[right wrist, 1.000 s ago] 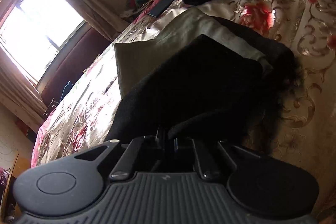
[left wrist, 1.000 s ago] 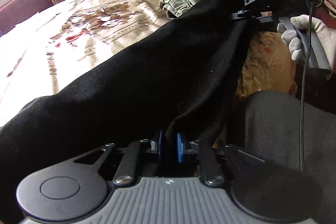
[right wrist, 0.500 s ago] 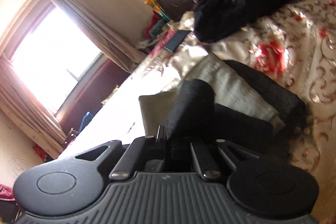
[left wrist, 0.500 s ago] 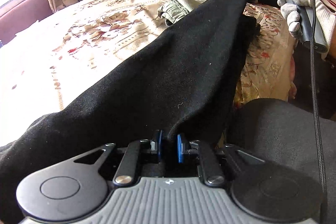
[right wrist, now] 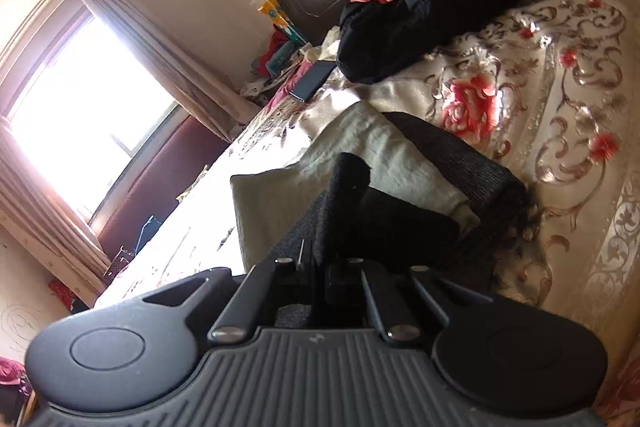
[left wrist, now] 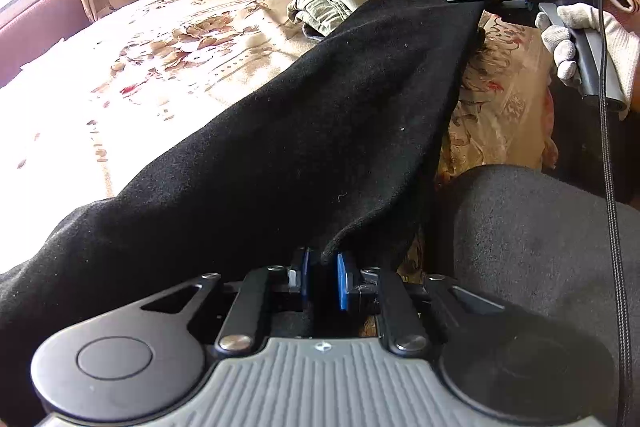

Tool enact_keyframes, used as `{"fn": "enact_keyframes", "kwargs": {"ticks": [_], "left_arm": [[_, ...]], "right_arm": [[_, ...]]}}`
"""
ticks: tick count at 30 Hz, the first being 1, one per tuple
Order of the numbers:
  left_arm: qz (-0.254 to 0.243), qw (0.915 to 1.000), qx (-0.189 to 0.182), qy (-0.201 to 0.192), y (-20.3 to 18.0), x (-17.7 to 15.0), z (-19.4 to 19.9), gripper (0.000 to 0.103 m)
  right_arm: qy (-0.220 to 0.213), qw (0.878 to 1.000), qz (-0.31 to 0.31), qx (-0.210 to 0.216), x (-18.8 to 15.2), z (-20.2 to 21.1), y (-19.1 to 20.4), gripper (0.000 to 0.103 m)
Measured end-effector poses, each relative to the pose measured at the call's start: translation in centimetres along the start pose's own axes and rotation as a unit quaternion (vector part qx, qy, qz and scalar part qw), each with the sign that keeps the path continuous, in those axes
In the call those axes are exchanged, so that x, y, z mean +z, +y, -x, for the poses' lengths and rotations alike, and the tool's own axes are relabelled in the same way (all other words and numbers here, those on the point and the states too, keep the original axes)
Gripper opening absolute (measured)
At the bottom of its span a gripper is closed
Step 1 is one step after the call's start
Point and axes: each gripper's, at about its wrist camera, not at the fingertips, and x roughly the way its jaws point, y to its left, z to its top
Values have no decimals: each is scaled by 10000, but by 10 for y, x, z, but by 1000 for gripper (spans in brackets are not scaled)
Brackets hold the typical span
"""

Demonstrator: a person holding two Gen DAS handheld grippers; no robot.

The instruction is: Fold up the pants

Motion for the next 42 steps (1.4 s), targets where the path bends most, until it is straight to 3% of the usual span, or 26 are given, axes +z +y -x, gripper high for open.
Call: {"fn": "enact_keyframes", "kwargs": {"ticks": [4, 7, 11, 13, 16, 18, 20, 22, 24, 25, 27, 29, 32, 34, 36, 39, 42], "left_arm": [[100, 9999, -40, 91, -1, -8, -3, 29], [315, 9994, -142, 69, 7, -12, 11, 29], [496, 9986, -47, -174, 20, -19, 37, 29], [634, 9972, 93, -375, 31, -23, 53, 29], [981, 9934, 248, -538, 56, -27, 65, 29], [1232, 9905, 442, -415, 74, -35, 58, 29], [1423, 9889, 420, 110, 81, -46, 41, 29], [1574, 9861, 176, 497, 78, -59, 30, 29], [1444, 9882, 161, 477, 73, -59, 33, 29], [1505, 9873, 109, 491, 75, -58, 33, 29], [1831, 9819, -42, 494, 84, -61, 33, 29], [1985, 9791, -165, 409, 92, -63, 39, 29], [1974, 9800, -183, 184, 102, -61, 55, 29], [1836, 9830, -2, 38, 109, -59, 63, 30], [1637, 9861, 233, 147, 112, -58, 57, 30], [1748, 9834, 221, 426, 115, -66, 37, 30], [1781, 9828, 213, 437, 116, -63, 34, 30]], "right_arm": [[440, 9959, -83, -782, -10, -22, -23, 11], [138, 9948, 24, -1008, -5, -2, -20, 11], [-512, 9793, 1145, -1589, 1, 27, 20, 15], [-504, 9804, 1522, -1150, 0, 33, 49, 15], [549, 9845, 1651, 216, -10, -1, 101, 17], [1361, 9702, 1715, 1039, -34, -40, 139, 19], [2098, 9475, 1839, 1562, -67, -81, 179, 20], [2919, 9111, 2047, 2070, -105, -121, 217, 22], [3529, 8776, 2212, 2372, -134, -148, 242, 22], [3954, 8494, 2349, 2588, -151, -163, 254, 22], [4345, 8186, 2478, 2821, -169, -180, 266, 23], [4702, 7805, 2692, 3120, -184, -186, 275, 24], [5087, 7381, 2785, 3446, -187, -182, 280, 24], [5108, 7233, 2910, 3622, -183, -172, 282, 24], [5098, 7050, 3130, 3809, -184, -161, 286, 25], [4905, 7130, 3315, 3757, -180, -162, 290, 27], [4678, 7422, 3036, 3717, -169, -188, 295, 28]]}}
